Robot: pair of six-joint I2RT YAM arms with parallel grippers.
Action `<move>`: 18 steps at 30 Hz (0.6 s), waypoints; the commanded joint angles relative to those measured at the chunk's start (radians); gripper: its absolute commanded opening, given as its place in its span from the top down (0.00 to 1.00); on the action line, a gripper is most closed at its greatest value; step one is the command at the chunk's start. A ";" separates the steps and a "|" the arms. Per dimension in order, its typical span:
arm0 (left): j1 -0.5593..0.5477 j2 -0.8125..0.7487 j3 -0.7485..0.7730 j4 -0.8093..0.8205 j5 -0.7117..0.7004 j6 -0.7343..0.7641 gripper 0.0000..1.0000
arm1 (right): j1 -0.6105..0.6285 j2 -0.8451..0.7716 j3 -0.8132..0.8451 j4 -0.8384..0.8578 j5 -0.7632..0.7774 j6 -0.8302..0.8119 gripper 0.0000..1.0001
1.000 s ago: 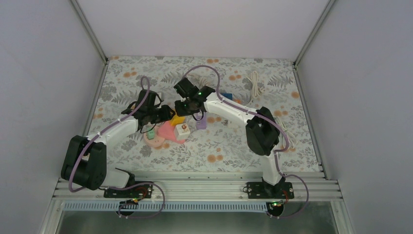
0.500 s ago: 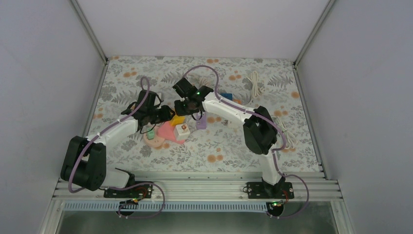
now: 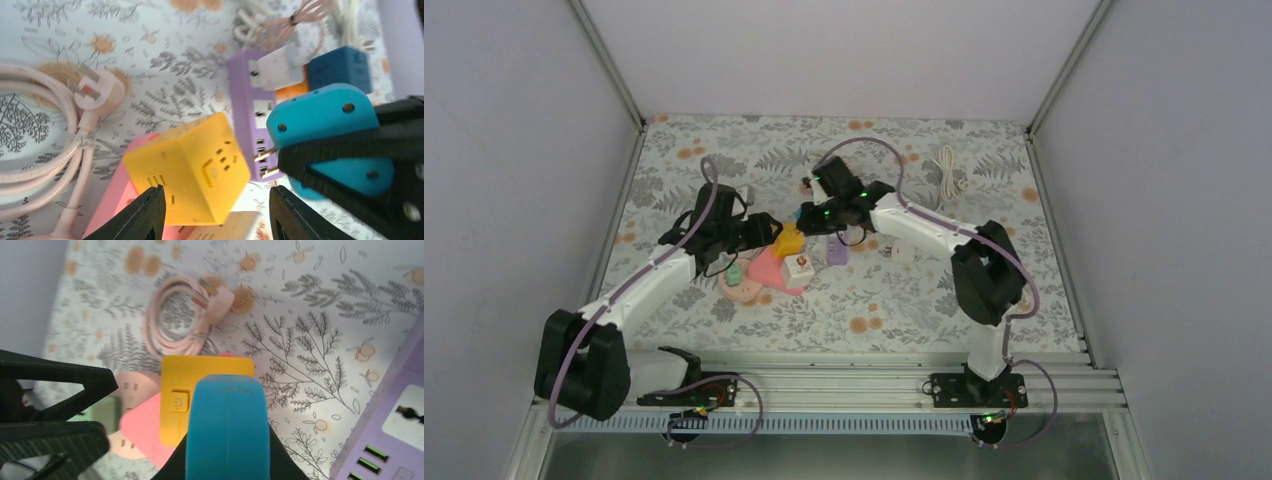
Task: Insert the plug
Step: Adjust the plug.
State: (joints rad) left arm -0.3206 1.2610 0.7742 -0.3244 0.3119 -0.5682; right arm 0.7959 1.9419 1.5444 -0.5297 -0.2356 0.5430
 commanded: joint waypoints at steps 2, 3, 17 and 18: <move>0.023 -0.108 0.029 0.034 0.074 -0.019 0.43 | -0.109 -0.140 -0.108 0.231 -0.365 -0.095 0.96; 0.031 -0.124 0.027 0.050 0.100 -0.027 0.41 | -0.124 -0.161 -0.129 0.255 -0.410 -0.099 0.96; 0.065 -0.174 0.000 0.532 0.542 -0.300 0.29 | -0.172 -0.331 -0.356 0.644 -0.897 0.074 0.96; 0.065 -0.176 -0.007 0.562 0.560 -0.315 0.30 | -0.172 -0.338 -0.360 0.643 -0.901 0.080 0.96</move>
State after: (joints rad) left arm -0.2600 1.1034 0.7799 0.0315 0.7280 -0.7738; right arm 0.6216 1.6436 1.2083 -0.0063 -1.0035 0.5621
